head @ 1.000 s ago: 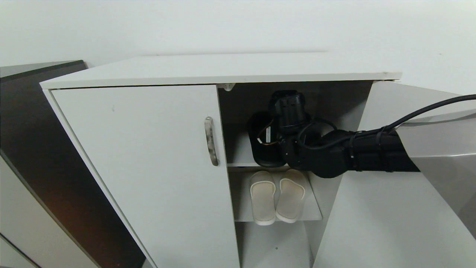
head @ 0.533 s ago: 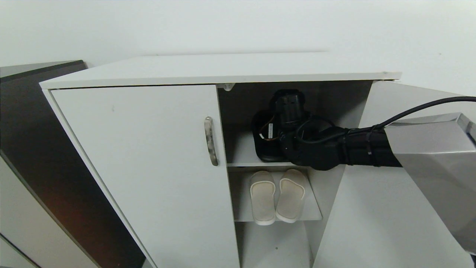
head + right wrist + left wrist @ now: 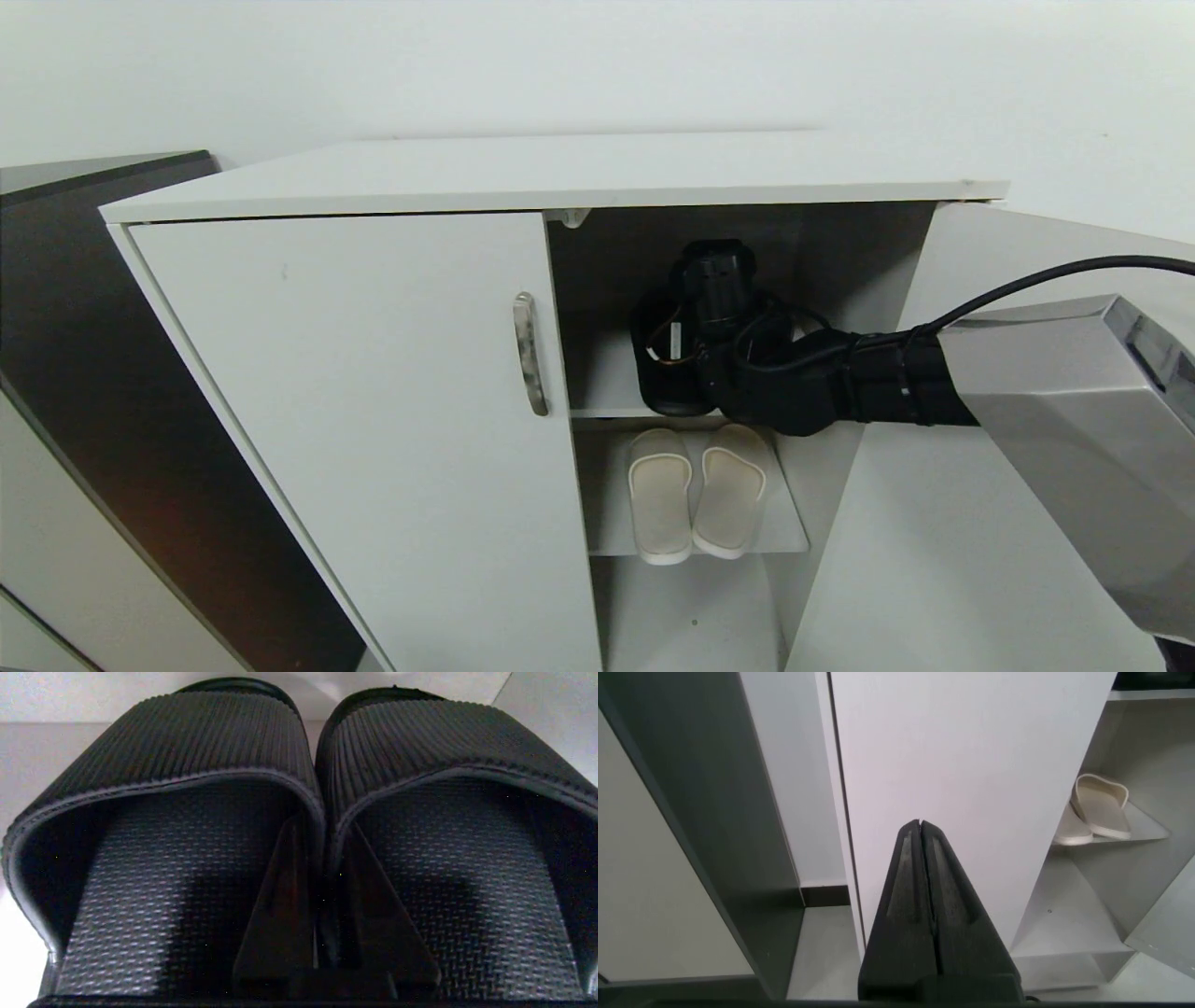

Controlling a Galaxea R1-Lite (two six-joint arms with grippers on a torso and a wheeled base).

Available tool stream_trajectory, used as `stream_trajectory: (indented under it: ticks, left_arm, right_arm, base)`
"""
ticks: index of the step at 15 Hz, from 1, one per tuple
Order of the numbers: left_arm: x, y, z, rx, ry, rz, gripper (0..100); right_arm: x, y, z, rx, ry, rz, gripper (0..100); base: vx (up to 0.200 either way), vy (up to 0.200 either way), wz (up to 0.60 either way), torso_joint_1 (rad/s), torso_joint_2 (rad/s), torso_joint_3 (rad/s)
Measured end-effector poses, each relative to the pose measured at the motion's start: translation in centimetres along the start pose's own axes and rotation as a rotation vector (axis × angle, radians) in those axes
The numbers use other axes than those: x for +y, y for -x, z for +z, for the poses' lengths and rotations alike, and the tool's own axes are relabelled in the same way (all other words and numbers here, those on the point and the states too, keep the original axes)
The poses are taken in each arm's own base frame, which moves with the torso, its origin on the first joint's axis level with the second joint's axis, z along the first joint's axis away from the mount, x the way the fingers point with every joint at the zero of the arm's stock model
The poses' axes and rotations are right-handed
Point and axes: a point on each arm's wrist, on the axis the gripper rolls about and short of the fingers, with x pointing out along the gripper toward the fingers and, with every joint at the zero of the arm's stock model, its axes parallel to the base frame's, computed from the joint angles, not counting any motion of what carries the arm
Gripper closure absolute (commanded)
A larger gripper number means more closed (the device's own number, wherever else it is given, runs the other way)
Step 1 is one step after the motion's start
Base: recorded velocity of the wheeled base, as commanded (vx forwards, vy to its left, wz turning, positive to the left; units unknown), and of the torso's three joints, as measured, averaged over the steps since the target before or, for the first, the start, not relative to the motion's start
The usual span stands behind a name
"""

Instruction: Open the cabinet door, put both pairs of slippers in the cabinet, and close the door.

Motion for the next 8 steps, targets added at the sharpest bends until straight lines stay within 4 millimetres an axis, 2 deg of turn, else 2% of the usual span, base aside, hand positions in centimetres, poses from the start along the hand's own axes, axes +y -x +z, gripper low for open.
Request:
stream_trajectory:
  ticks: [1,2,6,8]
  left_arm:
    - [0.0,0.0,0.0,0.0,0.0,0.0,100]
    - [0.0,0.0,0.0,0.0,0.0,0.0,100]
    - [0.0,0.0,0.0,0.0,0.001,0.0,100]
    - [0.0,0.0,0.0,0.0,0.001,0.0,100]
  right_arm:
    - [0.02,-0.03,-0.07,0.001,0.001,0.0,100]
    - [0.02,-0.05,-0.1,0.001,0.002,-0.001,0]
    - [-0.02,-0.02,-0.52,0.012,0.013,-0.006,0]
    - [-0.03,0.6,-0.8,0.024,0.029,-0.009,0]
  base:
    - [0.0,0.0,0.0,0.0,0.0,0.0]
    - [0.0,0.0,0.0,0.0,0.0,0.0]
    - [0.0,0.0,0.0,0.0,0.0,0.0]
    - [0.0,0.0,0.0,0.0,0.0,0.0]
